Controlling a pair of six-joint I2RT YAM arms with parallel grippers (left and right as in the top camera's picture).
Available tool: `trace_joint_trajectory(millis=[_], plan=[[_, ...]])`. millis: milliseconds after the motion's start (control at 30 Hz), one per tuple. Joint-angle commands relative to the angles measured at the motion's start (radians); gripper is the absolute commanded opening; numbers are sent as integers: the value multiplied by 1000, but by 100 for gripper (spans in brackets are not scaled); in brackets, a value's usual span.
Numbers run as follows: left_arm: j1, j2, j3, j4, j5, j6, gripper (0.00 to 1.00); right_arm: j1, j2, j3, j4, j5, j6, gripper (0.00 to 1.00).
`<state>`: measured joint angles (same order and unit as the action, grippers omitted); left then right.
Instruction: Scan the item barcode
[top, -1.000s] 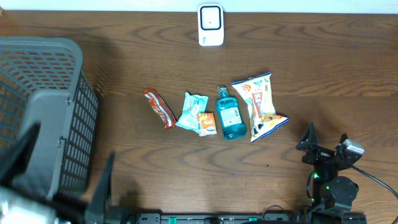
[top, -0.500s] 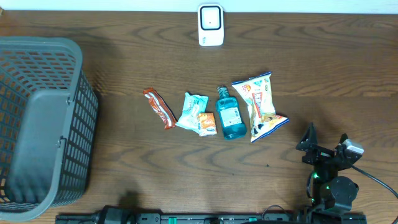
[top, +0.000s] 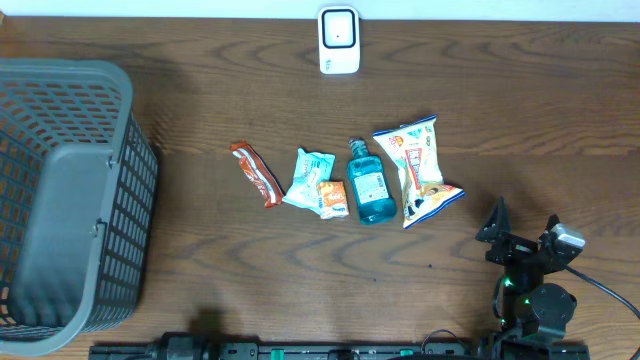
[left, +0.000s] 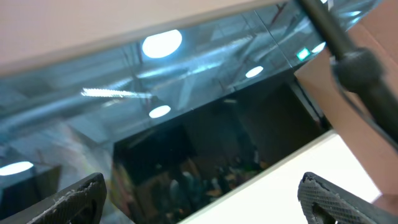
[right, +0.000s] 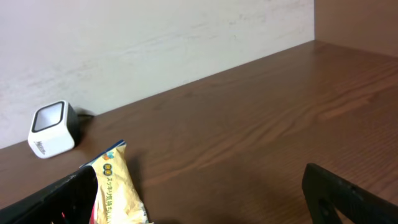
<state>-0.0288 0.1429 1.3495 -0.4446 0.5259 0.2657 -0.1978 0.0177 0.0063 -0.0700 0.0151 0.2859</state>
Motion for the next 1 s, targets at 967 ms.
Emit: trace_joint_trajectory(millis=[967], plan=[[56,-139,-50,21,5,10,98,3,-5,-1,-4,2,13,99]])
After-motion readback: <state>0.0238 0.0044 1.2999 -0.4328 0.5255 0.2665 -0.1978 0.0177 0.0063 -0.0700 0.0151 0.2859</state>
